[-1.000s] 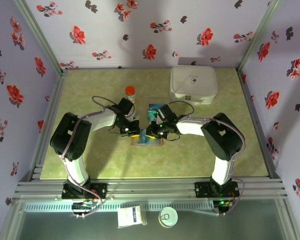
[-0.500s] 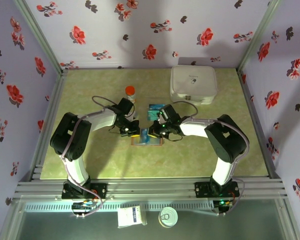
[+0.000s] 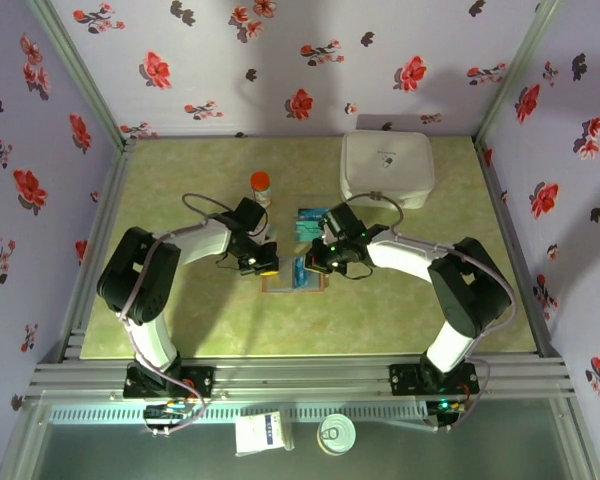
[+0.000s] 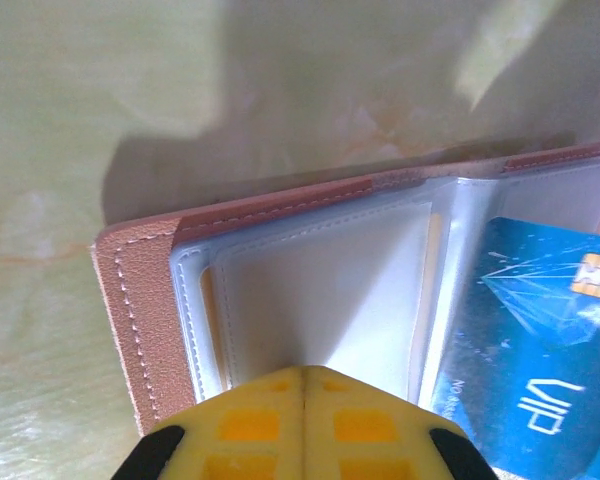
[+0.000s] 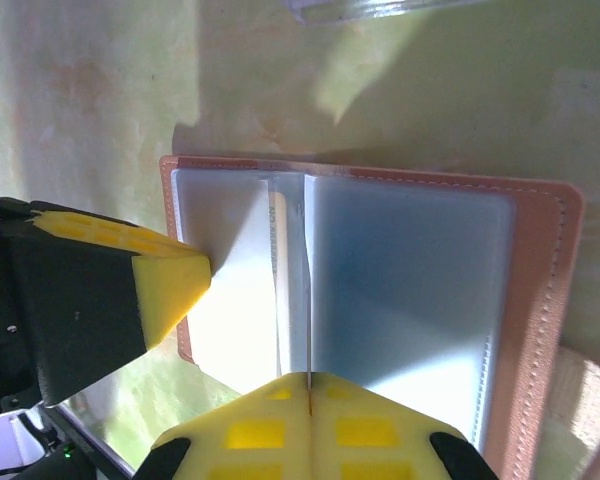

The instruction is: Take the credit cards out of the card holder

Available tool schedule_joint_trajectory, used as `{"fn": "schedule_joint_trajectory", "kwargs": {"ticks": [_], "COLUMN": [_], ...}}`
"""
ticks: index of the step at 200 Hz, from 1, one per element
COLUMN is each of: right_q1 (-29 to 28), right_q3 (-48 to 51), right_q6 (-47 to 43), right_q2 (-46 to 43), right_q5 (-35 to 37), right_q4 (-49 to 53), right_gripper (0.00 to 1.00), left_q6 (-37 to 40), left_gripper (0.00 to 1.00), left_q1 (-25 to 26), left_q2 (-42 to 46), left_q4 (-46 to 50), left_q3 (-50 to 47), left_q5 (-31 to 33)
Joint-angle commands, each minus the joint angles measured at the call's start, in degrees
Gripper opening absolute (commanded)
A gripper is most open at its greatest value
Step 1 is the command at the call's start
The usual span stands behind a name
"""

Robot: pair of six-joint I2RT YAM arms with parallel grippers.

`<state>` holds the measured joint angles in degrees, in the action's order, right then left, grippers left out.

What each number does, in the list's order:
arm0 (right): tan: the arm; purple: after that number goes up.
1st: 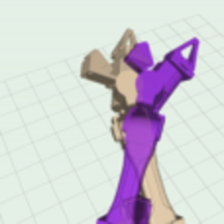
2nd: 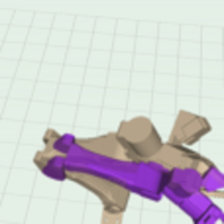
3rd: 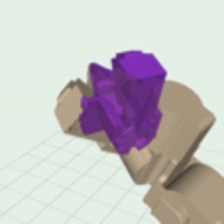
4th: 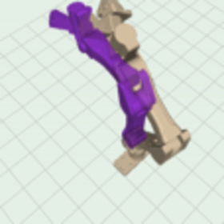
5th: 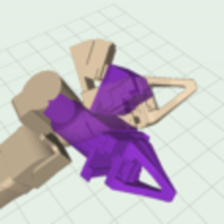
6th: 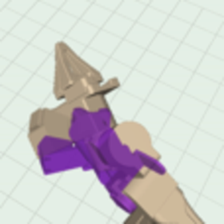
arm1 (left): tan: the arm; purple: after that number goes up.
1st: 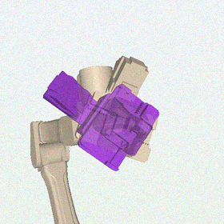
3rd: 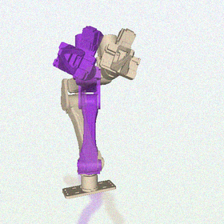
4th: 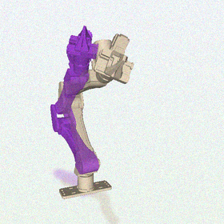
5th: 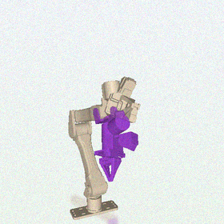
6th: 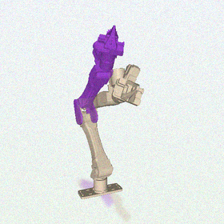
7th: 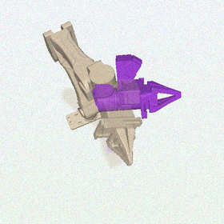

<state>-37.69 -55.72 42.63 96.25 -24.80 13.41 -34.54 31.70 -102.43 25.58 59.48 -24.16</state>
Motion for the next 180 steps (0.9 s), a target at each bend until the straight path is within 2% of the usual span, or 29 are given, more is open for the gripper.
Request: {"fn": "schedule_joint_trajectory", "kwargs": {"ticks": [1,36,65,121,133,156,180], "right_q1": [0.54,0.78,0.92,2.28,2.43,3.20,4.02], "right_q3": [-4.95,-13.23,-22.02,-36.80,-39.79,-44.23,-49.88], "right_q6": [-8.06,-22.38,-40.70,-77.36,-82.19,-90.03,-94.56], "right_q2": [-2.37,-1.75,0.90,7.34,8.99,12.35,17.09], "right_q5": [3.40,5.67,10.92,21.72,24.04,24.22,23.58], "right_q4": [9.22,19.59,29.54,40.91,42.04,43.12,45.55], "right_gripper": [0.01,0.00,0.00,0.00,0.00,0.00,0.00], "left_q6": [-0.82,-1.49,-2.32,-2.11,-2.01,-1.82,-1.73], "left_gripper": [0.00,0.00,0.02,0.03,0.04,0.04,0.06], "left_q1": [-0.59,-0.81,-1.18,-2.15,-2.28,-2.52,-2.83], "left_q2": [1.70,2.39,3.42,1.83,1.89,2.91,4.78], "left_q4": [0.60,-0.35,-2.14,-3.14,-3.00,-2.38,-1.53], "left_q3": [-1.86,-2.86,-3.23,-2.00,-1.88,-1.83,-2.41], "left_q5": [1.49,1.33,0.67,-0.69,-0.84,-1.14,-0.97]}}
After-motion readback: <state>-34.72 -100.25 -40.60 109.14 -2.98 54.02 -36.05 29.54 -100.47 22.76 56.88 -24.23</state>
